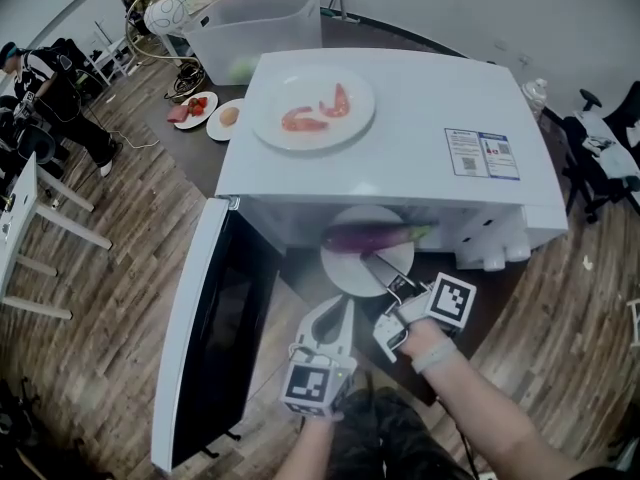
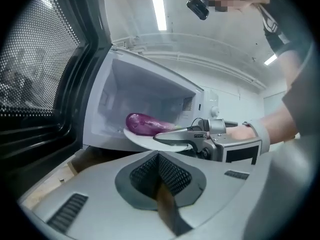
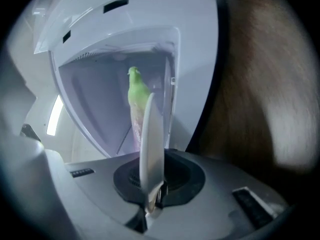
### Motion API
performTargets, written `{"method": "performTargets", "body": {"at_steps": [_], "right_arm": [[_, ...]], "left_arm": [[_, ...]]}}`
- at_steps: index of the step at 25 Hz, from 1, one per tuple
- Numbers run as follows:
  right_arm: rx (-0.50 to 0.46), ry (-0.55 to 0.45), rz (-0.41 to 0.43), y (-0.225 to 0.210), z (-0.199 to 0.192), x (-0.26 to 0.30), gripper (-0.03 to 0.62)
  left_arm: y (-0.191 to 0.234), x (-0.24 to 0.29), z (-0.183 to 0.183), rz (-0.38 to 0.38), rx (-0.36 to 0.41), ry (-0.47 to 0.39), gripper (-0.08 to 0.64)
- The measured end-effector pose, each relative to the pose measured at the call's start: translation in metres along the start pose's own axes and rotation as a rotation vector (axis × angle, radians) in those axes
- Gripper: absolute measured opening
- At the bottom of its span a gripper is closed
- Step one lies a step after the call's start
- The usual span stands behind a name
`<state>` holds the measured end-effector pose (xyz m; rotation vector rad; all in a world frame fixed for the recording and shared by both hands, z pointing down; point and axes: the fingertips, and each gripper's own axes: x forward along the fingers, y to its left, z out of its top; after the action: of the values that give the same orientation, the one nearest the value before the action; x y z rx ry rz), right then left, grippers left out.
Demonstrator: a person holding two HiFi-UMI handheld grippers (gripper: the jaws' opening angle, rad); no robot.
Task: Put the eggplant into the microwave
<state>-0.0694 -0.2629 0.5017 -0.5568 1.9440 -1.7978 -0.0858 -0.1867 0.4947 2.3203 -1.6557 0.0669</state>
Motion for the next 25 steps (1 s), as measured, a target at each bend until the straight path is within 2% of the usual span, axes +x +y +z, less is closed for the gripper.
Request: {"method": "performTargets", "body": {"at_steps": [9, 11, 17, 19, 23, 25], "right_arm": [[-0.038, 0.059, -0.047, -0.001, 0.002, 0.007, 0.021], [-0.049, 0.087, -0.061, -0.003, 0.0, 0.008, 0.07], [-0.042, 0.124, -0.025, 0.001, -0.006, 0.011, 0.072], [-0.042, 0.135, -0.015, 0.003, -0.007, 0.011, 0.12], [-0.067, 0.167, -0.002, 0.009, -0.008, 0.008, 0.121], [-0.071, 0.191, -0.003, 0.011, -0.011, 0.004, 0.167]], "left_arm": [[0.004, 0.006, -0.004, 0.008, -0.033, 0.021, 0.002], [0.005, 0.007, -0.004, 0.018, -0.052, 0.024, 0.0], [0.007, 0.007, -0.004, 0.028, -0.074, 0.017, 0.002], [0.008, 0.007, -0.002, 0.03, -0.089, 0.015, 0.0], [0.01, 0.006, -0.002, 0.035, -0.088, 0.008, 0.001], [0.012, 0.005, 0.001, 0.047, -0.085, -0.002, 0.0]]}}
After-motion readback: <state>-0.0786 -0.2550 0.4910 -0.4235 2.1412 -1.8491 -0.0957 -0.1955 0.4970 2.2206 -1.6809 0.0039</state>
